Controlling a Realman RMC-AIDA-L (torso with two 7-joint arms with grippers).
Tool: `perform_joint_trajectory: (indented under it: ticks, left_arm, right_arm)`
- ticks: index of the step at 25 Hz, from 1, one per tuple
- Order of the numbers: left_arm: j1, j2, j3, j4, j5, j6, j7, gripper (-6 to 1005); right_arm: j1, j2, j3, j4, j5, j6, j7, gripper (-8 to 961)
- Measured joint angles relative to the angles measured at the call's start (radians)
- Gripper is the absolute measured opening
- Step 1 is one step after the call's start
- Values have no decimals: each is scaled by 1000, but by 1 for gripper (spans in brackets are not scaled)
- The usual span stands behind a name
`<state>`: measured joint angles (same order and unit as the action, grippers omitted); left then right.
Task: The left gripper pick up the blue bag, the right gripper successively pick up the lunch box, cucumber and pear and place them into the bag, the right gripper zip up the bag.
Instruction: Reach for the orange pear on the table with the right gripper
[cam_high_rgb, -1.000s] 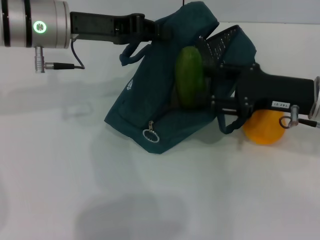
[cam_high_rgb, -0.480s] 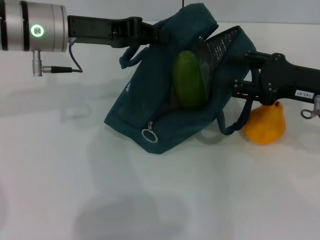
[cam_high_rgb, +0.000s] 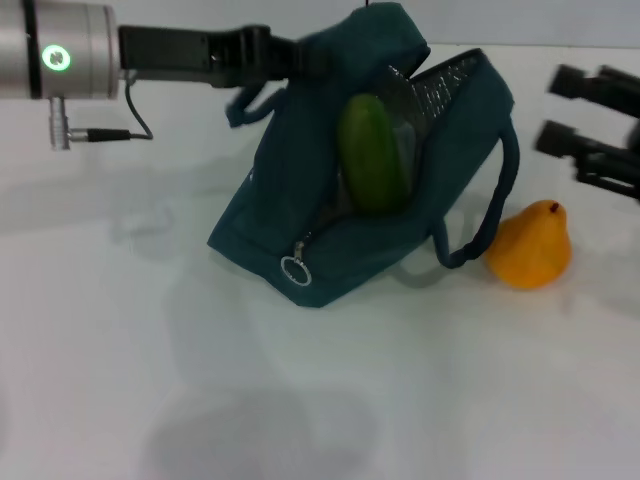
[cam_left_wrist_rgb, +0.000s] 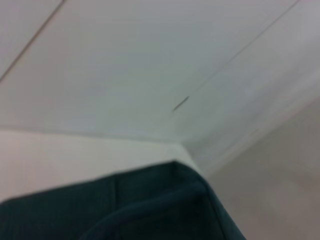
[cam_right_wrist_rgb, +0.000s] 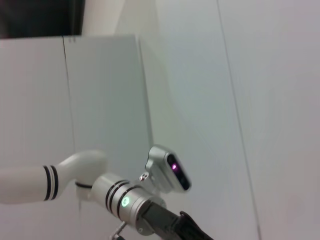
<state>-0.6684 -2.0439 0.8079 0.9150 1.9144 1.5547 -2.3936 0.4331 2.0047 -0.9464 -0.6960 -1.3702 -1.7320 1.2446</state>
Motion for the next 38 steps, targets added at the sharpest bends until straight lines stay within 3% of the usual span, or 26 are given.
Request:
perform_joint_trajectory:
  ticks: [7, 12, 18, 38]
  left_arm:
    - [9, 16, -1, 0, -35, 17, -9, 61]
    - [12, 18, -5, -1, -32, 14, -9, 61]
    - [22, 18, -6, -2, -18, 6, -1, 61]
    - [24, 16, -5, -2, -14, -16, 4, 61]
  right_arm:
    - [-72, -29, 50, 28, -39, -34, -53, 668]
    - [-133, -26, 51, 35, -70, 10, -120, 666]
    - [-182, -8, 53, 65, -69, 127, -260, 665]
    - [-60, 6, 39, 229, -74, 307, -359, 627]
